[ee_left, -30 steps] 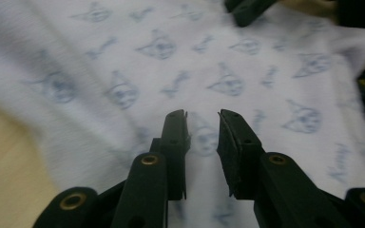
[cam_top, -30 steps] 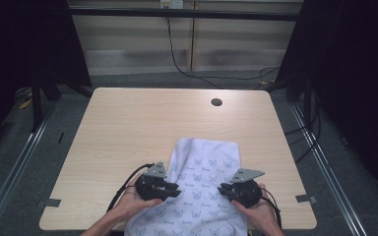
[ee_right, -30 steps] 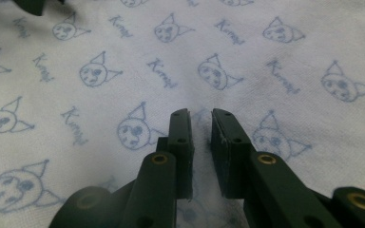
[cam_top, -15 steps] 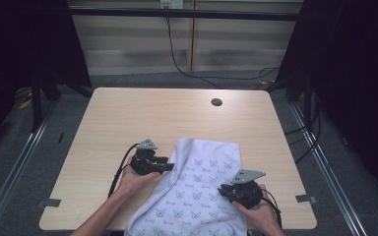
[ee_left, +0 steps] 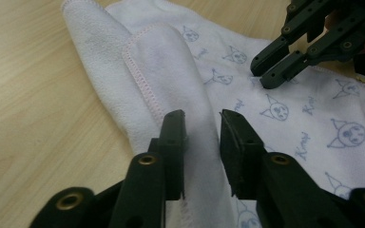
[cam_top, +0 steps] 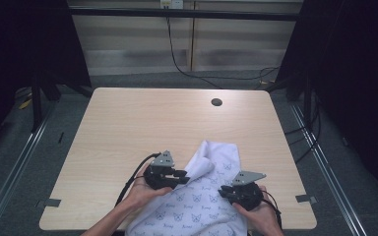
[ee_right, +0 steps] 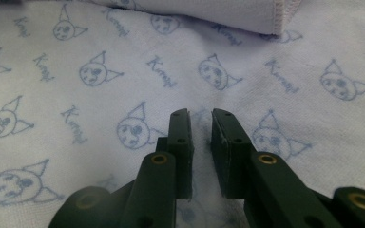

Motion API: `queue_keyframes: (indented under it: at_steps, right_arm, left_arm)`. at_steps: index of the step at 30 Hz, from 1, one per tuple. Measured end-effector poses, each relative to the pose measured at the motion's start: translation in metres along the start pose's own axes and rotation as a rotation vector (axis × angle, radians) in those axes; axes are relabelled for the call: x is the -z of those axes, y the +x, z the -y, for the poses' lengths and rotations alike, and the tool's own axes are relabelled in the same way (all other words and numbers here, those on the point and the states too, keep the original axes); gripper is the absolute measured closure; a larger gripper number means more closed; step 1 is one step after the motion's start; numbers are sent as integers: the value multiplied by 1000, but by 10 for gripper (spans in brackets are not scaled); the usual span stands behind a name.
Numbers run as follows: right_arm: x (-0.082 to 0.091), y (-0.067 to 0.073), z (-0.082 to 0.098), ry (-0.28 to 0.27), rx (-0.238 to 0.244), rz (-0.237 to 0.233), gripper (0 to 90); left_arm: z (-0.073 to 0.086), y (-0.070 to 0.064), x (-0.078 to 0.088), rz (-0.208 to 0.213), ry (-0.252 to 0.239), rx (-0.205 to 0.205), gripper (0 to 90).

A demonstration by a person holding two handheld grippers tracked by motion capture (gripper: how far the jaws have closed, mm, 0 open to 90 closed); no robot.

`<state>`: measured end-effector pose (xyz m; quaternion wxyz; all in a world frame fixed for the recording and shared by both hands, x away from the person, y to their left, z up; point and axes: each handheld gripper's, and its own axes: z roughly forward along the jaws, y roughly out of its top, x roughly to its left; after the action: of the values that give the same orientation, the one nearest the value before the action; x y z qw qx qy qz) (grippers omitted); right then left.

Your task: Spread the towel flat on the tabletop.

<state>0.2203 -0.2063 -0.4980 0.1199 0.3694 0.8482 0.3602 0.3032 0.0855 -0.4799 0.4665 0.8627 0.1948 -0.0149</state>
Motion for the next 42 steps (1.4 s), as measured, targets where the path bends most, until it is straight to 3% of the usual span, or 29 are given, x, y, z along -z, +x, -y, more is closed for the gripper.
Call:
queue_keyframes:
  at_steps: [1, 2, 4, 6, 10, 12, 17, 18, 19, 20, 21, 23, 25, 26, 30, 31, 33, 34, 37, 39, 41, 42]
  right_arm:
    - [0, 0, 0, -2, 3, 0, 786]
    - [0, 0, 0, -3, 4, 1, 785]
    - [0, -1, 0, -3, 0, -5, 785]
    - [0, -1, 0, -5, 3, -7, 785]
    - [0, -1, 0, -5, 4, -7, 785]
    - [0, -2, 1, -7, 7, -7, 785]
    - [0, -2, 1, -10, 8, -8, 784]
    - [0, -2, 1, -11, 8, -8, 784]
    - [0, -2, 1, -10, 8, -7, 784]
    - [0, -1, 1, -13, 10, -7, 782]
    - [0, -1, 1, -12, 10, -7, 782]
    - [0, -2, 1, -11, 9, -9, 781]
    - [0, -2, 1, -11, 9, -10, 780]
    - [0, -2, 1, -10, 9, -10, 780]
    - [0, -1, 0, -5, 4, -9, 778]
    - [0, -1, 0, -5, 4, -9, 778]
    - [0, -1, 0, -3, 7, -7, 779]
    - [0, -1, 0, 0, -2, -2, 779]
    - [2, -2, 1, 5, -2, 1, 779]
    - [3, -2, 2, 2, -5, 0, 779]
    - [5, -1, 3, 11, -10, 5, 776]
    - [5, -1, 3, 11, -10, 5, 776]
  left_arm:
    - [-1, 7, 2, 13, -26, 28, 668]
    - [-1, 7, 2, 13, -26, 28, 666]
    - [-1, 21, 4, -12, -67, 80, 667]
    - [1, 31, 0, -28, -62, 125, 676]
    - [3, 39, -11, -48, -48, 154, 685]
    - [2, 40, -19, -59, -23, 148, 639]
    - [-2, 31, -36, -99, 46, 84, 544]
    - [-1, 29, -38, -107, 47, 67, 556]
    - [-2, 28, -38, -110, 47, 41, 632]
    - [-4, 28, -34, -116, 34, 47, 779]
    - [-5, 29, -30, -107, 23, 51, 805]
    - [-6, 30, -25, -107, 6, 58, 814]
    - [-8, 37, -7, -130, -42, 85, 812]
    - [-8, 37, -7, -130, -42, 85, 813]
    - [-11, 57, 23, -180, -61, 94, 809]
    - [-11, 57, 23, -180, -61, 94, 816]
    - [-12, 63, 32, -235, -65, 85, 836]
    - [-11, 70, 44, -256, -95, 117, 822]
    - [-6, 80, 56, -293, -105, 141, 850]
    - [-2, 86, 63, -358, -72, 134, 846]
    - [2, 92, 69, -382, -59, 137, 774]
    - [5, 94, 72, -415, -51, 140, 774]
